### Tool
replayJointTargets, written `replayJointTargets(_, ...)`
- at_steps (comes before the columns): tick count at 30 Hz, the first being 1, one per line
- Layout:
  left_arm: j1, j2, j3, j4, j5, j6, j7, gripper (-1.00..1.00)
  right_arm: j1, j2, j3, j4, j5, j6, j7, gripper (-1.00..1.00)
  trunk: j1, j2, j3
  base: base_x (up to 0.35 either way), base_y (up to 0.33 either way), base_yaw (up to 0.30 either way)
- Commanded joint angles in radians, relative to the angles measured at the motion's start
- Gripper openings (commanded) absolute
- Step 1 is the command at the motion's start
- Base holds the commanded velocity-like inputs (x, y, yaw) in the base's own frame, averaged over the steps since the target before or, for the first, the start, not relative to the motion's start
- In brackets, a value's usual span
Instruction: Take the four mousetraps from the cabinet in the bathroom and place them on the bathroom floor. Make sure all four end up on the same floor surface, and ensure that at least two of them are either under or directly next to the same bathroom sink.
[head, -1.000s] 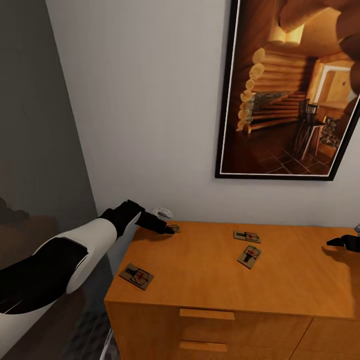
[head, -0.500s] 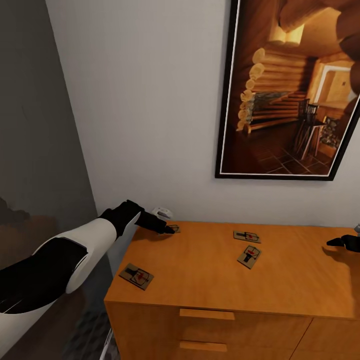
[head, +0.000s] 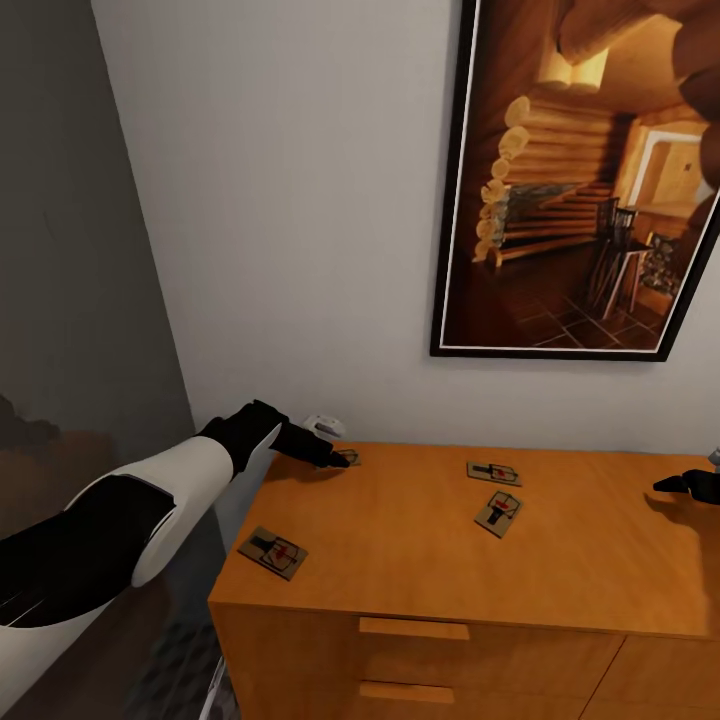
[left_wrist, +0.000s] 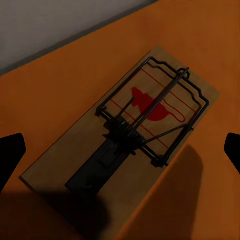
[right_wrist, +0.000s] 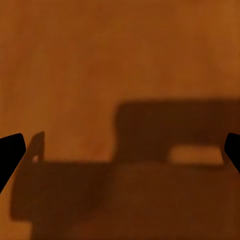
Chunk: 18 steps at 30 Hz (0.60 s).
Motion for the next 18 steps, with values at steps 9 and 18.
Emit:
replayJointTargets(9,0.000,0.000,-0.020,0.002,-0.014,0.007,-0.001,1.00,-0.001,0.000,-0.002,-0.001,0.010,0.003,0.007,1.00,0.000,-0.001,-0.001,0.000,0.000,0.000)
replayJointTargets(18,0.001,0.000,-0.020,0.002,-0.015,0.007,-0.001,1.00,-0.001,0.000,-0.003,-0.001,0.010,0.003,0.007,1.00,0.000,-0.001,-0.001,0.000,0.000,0.000)
